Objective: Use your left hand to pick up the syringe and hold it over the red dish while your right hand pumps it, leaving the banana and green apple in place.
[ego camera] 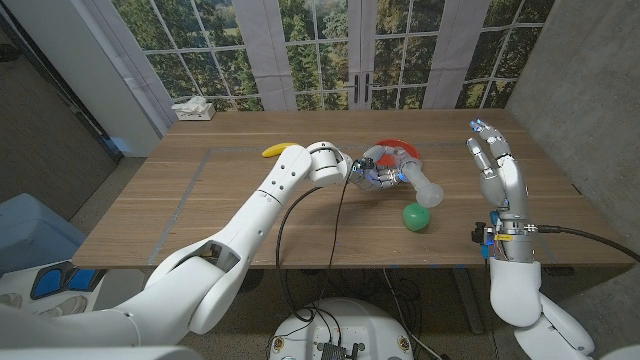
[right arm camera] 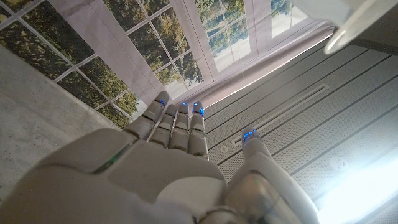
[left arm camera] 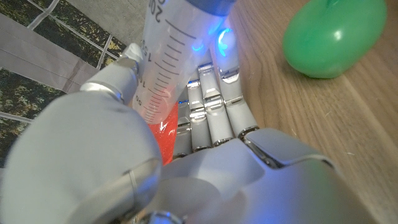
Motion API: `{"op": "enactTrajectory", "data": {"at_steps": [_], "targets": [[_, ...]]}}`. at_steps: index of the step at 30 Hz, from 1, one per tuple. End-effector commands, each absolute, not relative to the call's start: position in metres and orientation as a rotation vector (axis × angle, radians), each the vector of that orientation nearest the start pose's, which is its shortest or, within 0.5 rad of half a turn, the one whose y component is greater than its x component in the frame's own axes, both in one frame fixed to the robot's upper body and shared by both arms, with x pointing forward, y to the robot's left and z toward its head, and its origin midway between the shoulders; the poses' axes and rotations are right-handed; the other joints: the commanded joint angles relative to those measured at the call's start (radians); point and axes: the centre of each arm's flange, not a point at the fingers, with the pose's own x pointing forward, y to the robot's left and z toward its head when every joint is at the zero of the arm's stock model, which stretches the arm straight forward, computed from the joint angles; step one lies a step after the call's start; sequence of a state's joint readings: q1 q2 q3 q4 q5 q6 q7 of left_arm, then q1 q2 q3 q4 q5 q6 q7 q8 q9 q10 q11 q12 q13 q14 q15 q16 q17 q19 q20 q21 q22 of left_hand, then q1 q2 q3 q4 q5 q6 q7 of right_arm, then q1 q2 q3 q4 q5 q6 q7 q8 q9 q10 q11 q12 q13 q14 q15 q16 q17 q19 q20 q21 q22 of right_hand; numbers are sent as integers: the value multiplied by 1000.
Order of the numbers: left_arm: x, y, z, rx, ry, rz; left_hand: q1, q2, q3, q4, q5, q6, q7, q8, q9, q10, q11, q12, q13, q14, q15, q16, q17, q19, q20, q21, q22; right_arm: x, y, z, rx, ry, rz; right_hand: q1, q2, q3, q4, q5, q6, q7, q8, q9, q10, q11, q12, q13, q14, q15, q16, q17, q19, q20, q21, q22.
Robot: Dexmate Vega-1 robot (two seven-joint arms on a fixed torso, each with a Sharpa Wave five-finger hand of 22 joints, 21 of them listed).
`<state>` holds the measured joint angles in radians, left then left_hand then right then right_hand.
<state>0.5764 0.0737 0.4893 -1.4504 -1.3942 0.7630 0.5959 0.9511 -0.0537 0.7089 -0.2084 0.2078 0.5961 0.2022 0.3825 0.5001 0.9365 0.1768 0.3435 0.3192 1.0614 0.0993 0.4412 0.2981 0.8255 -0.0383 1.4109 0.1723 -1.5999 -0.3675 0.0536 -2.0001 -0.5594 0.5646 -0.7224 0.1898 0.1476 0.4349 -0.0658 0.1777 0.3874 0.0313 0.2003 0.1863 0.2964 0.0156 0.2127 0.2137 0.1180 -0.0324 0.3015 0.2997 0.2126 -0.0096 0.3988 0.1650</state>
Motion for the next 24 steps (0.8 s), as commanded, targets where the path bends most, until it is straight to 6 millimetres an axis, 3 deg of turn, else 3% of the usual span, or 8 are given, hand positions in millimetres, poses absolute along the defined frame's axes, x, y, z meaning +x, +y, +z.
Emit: {"op": "enactTrajectory", "data": {"at_steps": [1,11,24], "targets": [[612,-30,8,-485,383,-572,100,184,45,38,8,237,-30,22,61,352,-325,-5,-3,290,-328,-6,-3,59,-165,-6,1,388,-264,-83,-690,-1268,-585,-9,29,3,14,1,4,-13,3,2,-3,-12,0,2,-3,-33,-2,6,0,-13,-5,3],[615,-32,10,-492,384,-574,93,185,51,34,7,234,-25,30,74,352,-326,-18,-14,294,-329,-11,-16,61,-166,-10,1,394,-247,-92,-702,-1302,-660,-1,34,13,15,3,-3,-30,-2,2,-14,-24,-5,1,-7,-44,-4,5,-5,-19,-18,3],[616,-35,10,-503,394,-584,86,187,57,32,5,232,-17,40,90,357,-324,-33,-27,299,-329,-16,-30,66,-166,-13,1,387,-230,-100,-765,-1323,-720,65,39,59,-21,4,-27,-62,-10,0,-40,-56,-12,-3,-41,-83,-26,-9,-42,-49,-58,3]]}}
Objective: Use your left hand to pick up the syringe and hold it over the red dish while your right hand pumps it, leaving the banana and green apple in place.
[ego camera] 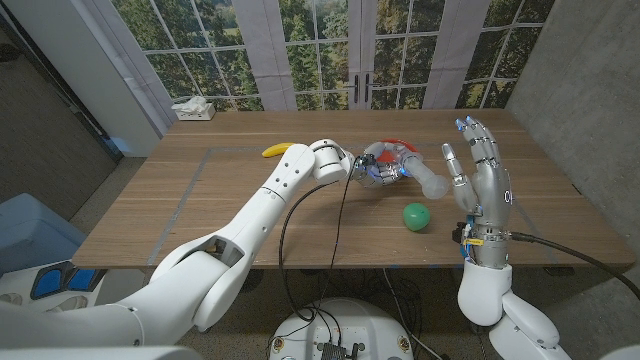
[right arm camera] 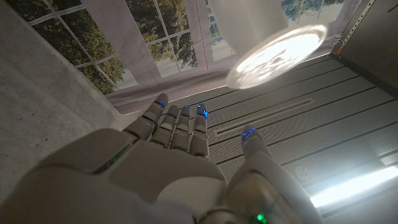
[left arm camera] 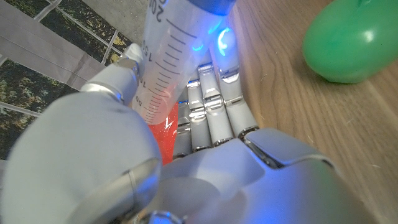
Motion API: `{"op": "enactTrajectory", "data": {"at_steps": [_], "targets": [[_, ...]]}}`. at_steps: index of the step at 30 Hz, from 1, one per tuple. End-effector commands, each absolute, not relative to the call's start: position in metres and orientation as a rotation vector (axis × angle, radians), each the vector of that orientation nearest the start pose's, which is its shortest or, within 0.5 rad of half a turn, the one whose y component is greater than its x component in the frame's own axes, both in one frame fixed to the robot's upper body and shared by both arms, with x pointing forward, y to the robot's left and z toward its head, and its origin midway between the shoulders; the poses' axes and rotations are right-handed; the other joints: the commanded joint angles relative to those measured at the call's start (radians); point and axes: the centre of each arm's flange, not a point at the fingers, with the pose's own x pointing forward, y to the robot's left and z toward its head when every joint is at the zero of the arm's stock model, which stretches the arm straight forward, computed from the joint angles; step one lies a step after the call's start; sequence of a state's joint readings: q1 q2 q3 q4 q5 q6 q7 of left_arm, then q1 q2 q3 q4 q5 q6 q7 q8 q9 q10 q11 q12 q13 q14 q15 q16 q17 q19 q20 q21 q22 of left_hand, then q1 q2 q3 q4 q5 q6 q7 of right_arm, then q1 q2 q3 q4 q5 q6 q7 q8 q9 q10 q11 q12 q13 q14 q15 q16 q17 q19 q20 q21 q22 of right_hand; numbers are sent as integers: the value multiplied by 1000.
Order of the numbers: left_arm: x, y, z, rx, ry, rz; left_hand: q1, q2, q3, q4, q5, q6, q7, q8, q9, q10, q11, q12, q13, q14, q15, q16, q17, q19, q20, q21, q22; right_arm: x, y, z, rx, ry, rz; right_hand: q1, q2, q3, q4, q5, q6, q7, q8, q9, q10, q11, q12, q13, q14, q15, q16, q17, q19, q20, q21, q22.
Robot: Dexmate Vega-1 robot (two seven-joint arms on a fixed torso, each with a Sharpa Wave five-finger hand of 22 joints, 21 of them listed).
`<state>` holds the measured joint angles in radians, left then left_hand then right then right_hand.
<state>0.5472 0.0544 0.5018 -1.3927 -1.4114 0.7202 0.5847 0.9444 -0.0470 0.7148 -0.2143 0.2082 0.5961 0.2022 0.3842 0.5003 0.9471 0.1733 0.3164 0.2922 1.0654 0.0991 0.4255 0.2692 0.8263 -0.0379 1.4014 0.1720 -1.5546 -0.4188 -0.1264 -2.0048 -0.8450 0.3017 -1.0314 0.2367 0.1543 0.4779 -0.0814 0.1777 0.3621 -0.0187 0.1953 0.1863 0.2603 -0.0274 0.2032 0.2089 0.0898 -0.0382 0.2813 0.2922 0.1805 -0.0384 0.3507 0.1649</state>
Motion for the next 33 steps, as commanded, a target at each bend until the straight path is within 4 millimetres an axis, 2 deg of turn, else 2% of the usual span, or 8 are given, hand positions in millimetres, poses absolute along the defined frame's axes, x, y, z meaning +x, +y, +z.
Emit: {"op": "enactTrajectory", "data": {"at_steps": [1,9,15,21,33], "targets": [[617,-35,10,-504,397,-586,92,181,52,38,4,231,-18,39,91,347,-320,-6,-1,295,-329,0,-2,66,-167,-4,2,386,-229,-100,-772,-1329,-720,25,32,20,-9,3,-3,-13,-5,0,-6,-15,-3,2,-17,-80,-9,-3,-16,-21,-16,3],[618,-34,7,-515,402,-577,89,183,55,38,3,226,-17,42,99,346,-321,-14,-7,294,-329,-4,-9,67,-167,-6,2,387,-219,-101,-805,-1299,-724,39,24,25,-15,-1,-32,-35,-13,-1,-32,-26,-10,0,-42,-88,-20,-6,-33,-30,-37,3],[618,-35,8,-517,404,-584,86,185,58,37,1,220,-16,45,106,346,-322,-21,-12,293,-329,-7,-15,67,-167,-9,2,389,-207,-105,-831,-1300,-744,54,8,23,-31,-3,-74,-44,-19,-2,-67,-44,-16,-2,-72,-92,-36,-13,-50,-37,-61,3],[618,-37,8,-521,413,-593,82,186,61,37,0,218,-17,50,114,347,-326,-27,-16,292,-329,-9,-21,68,-167,-11,2,392,-201,-104,-844,-1274,-727,66,5,22,-43,-4,-105,-56,-21,-3,-94,-48,-19,-3,-105,-93,-51,-20,-73,-40,-83,3],[619,-37,9,-521,410,-607,77,187,64,36,-2,215,-21,53,121,345,-331,-37,-22,293,-330,-12,-28,68,-167,-15,2,406,-193,-104,-901,-1247,-701,65,2,16,-42,-5,-115,-57,-18,-3,-105,-51,-18,-4,-113,-88,-54,-21,-79,-23,-93,3]]}}
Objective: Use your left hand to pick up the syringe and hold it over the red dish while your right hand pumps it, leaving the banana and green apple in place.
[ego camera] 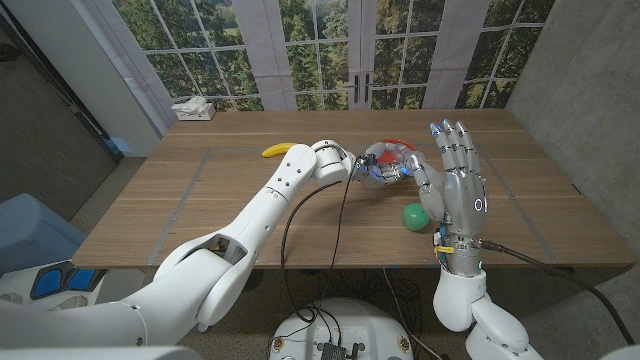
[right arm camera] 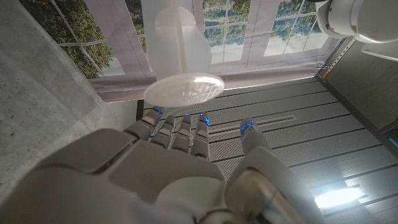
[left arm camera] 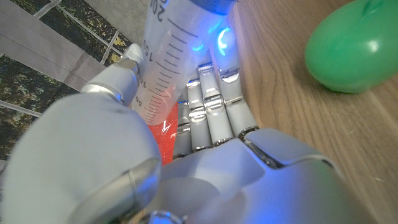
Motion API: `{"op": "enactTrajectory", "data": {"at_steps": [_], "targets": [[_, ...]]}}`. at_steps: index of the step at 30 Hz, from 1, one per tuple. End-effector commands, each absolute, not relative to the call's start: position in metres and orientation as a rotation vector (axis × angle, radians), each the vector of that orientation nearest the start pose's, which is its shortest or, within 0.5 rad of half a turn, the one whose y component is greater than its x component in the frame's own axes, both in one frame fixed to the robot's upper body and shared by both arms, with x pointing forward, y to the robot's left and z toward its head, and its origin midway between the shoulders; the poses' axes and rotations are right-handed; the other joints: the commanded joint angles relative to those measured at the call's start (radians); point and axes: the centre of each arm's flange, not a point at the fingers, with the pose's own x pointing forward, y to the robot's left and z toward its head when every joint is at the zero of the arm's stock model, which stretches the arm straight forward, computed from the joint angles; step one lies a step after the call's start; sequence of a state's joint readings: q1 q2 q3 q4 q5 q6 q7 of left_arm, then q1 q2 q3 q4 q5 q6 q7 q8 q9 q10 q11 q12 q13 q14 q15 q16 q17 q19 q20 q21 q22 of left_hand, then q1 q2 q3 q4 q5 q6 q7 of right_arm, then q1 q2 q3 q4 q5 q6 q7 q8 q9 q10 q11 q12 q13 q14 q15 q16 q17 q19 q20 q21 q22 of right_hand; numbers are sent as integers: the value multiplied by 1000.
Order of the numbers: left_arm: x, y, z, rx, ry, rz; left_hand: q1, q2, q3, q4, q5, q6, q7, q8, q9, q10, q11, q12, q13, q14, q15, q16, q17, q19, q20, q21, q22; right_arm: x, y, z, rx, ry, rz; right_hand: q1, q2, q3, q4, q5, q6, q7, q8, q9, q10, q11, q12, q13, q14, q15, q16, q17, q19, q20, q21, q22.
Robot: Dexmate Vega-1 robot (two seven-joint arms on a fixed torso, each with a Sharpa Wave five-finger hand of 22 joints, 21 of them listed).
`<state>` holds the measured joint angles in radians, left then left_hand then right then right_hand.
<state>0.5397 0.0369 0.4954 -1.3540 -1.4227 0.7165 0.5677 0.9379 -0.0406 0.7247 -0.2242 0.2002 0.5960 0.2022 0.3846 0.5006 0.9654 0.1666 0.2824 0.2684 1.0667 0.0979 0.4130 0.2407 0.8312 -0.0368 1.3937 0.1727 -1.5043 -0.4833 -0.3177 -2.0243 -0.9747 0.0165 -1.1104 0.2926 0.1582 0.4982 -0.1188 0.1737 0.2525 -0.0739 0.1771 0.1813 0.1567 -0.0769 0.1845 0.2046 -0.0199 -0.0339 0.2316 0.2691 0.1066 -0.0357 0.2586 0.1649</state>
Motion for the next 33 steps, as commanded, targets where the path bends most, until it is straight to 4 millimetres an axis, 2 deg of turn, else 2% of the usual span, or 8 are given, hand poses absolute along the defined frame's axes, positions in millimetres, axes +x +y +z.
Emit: {"op": "enactTrajectory", "data": {"at_steps": [1,23,33], "targets": [[619,-37,10,-524,409,-606,83,180,55,46,6,215,-22,53,121,329,-324,-3,1,292,-328,0,0,63,-168,-8,1,407,-192,-104,-906,-1245,-702,9,-2,-4,-5,-1,-5,-3,1,2,-2,-1,1,0,-4,-93,-4,2,-5,-24,-3,3],[615,-36,7,-508,435,-649,76,180,59,43,3,221,-17,58,122,335,-314,-9,3,293,-329,-2,-9,66,-170,-12,2,428,-193,-98,-932,-1224,-665,8,2,-10,-2,-1,-1,-8,8,2,-5,-6,7,-1,-12,-91,-6,-1,-8,-20,-17,4],[612,-34,7,-484,423,-662,79,180,62,39,1,230,-15,61,120,342,-313,-13,2,294,-329,-2,-13,68,-172,-14,2,429,-193,-92,-922,-1236,-659,6,5,-12,1,-1,1,-8,10,2,-3,-7,9,-1,-11,-91,-4,-1,-6,-22,-20,4]]}}
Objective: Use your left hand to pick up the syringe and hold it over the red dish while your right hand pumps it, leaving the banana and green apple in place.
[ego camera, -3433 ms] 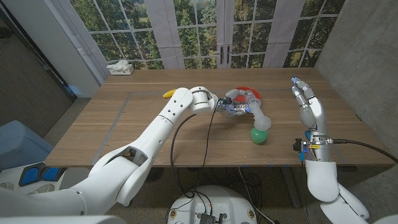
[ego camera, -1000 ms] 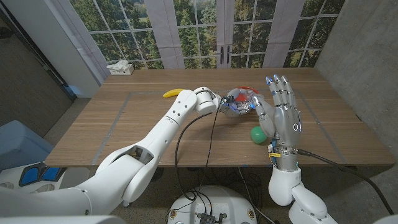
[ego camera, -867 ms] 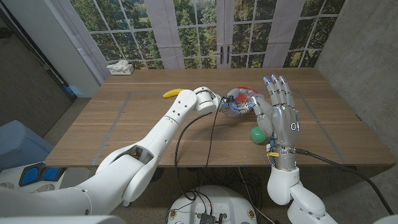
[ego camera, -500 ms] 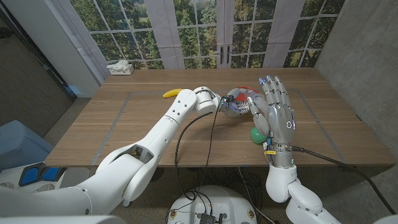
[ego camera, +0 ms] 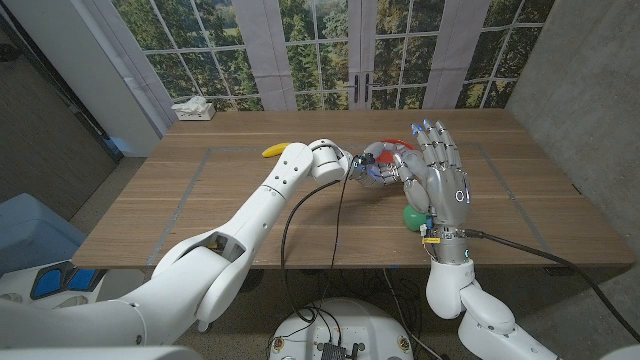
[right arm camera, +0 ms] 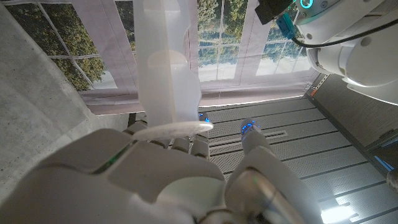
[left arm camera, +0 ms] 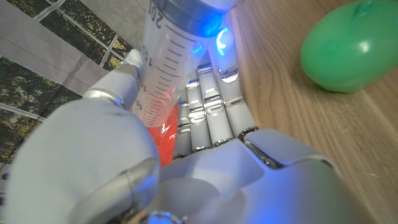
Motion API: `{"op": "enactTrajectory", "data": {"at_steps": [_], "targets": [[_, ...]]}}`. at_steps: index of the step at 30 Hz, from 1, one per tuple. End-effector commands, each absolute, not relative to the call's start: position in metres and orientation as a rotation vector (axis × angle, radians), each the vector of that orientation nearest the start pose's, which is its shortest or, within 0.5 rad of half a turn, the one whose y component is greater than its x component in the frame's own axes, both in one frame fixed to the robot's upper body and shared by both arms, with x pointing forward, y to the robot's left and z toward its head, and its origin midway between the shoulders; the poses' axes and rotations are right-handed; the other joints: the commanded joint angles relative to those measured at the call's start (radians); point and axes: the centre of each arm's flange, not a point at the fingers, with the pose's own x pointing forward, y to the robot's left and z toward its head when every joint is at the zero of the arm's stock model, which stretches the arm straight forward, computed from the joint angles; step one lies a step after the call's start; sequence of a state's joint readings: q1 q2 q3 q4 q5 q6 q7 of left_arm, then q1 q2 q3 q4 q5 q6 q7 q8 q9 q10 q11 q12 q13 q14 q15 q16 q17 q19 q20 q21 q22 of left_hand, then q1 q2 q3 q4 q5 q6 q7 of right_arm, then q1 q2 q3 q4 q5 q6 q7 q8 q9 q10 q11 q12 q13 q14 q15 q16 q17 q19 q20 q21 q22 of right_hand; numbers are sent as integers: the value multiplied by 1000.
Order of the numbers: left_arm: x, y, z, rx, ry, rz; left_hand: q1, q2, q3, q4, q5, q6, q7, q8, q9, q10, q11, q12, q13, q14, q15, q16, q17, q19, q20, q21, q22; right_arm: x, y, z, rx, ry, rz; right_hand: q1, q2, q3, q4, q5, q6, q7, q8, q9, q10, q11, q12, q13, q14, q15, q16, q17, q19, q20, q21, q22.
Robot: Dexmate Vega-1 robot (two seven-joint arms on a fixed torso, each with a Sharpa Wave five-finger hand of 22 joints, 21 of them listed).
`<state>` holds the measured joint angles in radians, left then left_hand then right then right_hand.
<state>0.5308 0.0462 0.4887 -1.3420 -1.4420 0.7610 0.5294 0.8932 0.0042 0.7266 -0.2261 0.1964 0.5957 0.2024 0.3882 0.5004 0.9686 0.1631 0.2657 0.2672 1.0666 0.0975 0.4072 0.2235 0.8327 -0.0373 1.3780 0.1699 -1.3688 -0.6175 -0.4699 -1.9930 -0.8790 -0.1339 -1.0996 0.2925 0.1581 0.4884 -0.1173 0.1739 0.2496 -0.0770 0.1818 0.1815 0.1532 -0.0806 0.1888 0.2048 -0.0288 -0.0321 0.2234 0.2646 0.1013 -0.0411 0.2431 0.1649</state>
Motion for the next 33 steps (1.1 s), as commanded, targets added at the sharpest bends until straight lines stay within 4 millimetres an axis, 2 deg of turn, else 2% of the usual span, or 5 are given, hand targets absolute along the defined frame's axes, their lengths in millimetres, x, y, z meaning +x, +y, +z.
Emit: {"op": "enactTrajectory", "data": {"at_steps": [1,33], "targets": [[611,-34,7,-494,423,-662,124,135,61,41,5,232,-14,57,119,338,-310,3,3,295,-328,4,4,67,-171,2,5,429,-193,-92,-918,-1237,-653,6,5,-2,0,-1,3,-5,5,2,0,-3,5,-1,-2,-93,4,3,0,-17,-5,4],[609,-32,1,-506,434,-667,124,132,65,42,0,229,-19,57,118,336,-314,-6,13,291,-328,2,-3,68,-171,-4,6,442,-190,-88,-938,-1216,-628,3,8,-8,5,-1,6,-5,7,1,1,-4,8,-2,-1,-93,7,1,1,-22,-18,4]]}}
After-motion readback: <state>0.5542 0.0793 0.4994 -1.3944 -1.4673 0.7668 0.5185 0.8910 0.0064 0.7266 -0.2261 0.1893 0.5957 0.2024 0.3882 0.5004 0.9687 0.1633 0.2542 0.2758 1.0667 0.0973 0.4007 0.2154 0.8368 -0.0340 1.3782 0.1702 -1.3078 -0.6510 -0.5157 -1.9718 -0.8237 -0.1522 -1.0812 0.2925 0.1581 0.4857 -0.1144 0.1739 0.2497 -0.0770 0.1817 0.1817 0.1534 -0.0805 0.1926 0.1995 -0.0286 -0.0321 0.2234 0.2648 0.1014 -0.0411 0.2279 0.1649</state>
